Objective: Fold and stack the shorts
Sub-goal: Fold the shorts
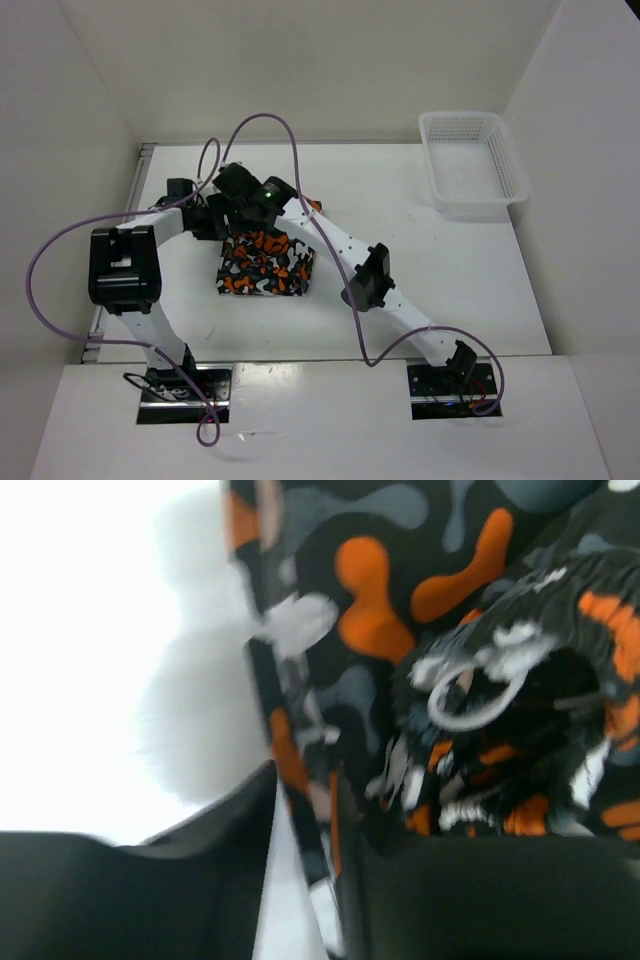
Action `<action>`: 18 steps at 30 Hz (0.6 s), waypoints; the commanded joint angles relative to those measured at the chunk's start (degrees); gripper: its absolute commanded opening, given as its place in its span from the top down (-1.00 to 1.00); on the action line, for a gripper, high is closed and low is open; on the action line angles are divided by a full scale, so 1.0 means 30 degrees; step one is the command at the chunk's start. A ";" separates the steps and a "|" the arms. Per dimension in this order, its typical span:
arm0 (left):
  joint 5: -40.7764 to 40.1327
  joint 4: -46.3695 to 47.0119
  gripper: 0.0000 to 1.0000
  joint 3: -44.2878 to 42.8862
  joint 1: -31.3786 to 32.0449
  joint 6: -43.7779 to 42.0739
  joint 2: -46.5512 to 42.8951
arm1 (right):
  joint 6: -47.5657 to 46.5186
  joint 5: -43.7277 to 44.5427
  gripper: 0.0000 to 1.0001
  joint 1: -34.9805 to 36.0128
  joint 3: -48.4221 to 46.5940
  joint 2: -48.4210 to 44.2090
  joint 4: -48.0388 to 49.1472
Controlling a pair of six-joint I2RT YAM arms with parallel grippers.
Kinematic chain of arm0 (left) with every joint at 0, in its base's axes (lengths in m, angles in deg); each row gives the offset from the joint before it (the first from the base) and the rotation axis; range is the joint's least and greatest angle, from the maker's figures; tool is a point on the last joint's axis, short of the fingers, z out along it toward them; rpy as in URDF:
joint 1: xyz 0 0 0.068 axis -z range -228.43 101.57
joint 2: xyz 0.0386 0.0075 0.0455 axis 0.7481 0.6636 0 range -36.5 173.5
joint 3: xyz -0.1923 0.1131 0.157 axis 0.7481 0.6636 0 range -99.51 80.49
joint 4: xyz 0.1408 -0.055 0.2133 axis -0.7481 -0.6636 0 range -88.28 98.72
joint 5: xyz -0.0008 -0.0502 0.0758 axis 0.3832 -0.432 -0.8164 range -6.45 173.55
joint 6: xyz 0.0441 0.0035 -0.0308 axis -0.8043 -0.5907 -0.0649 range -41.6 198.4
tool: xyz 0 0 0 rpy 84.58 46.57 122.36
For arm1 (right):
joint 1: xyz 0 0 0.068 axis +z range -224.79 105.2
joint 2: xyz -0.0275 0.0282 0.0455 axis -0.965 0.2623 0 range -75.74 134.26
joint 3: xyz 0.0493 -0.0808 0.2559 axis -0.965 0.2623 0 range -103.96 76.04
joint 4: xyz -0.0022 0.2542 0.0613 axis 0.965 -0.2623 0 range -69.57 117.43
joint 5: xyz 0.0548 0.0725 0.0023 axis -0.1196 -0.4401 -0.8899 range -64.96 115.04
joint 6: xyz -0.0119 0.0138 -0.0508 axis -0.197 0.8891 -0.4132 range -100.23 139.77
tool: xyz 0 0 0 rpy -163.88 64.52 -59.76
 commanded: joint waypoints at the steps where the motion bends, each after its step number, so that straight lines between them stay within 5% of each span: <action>1: 0.0034 -0.1184 0.19 -0.0886 -0.0837 -0.0018 -0.1867 | 0.0067 0.1490 -0.76 0.0403 -0.0434 -0.2441 -0.1251; 5: 0.0034 -0.1946 -0.51 -0.1795 -0.1248 -0.0018 -0.3507 | 0.0067 0.2544 -0.76 0.0782 0.0856 -0.4722 -0.1427; 14: 0.2289 -0.2564 -0.38 -0.2441 -0.0755 -0.0018 -0.5941 | 0.0975 0.5476 -0.76 0.0959 0.0975 -0.6896 -0.3622; 18: 0.3781 -0.2740 -0.15 -0.2441 0.0358 -0.0018 -0.6118 | 0.1415 0.5886 -0.67 0.0959 0.1356 -0.7452 -0.3624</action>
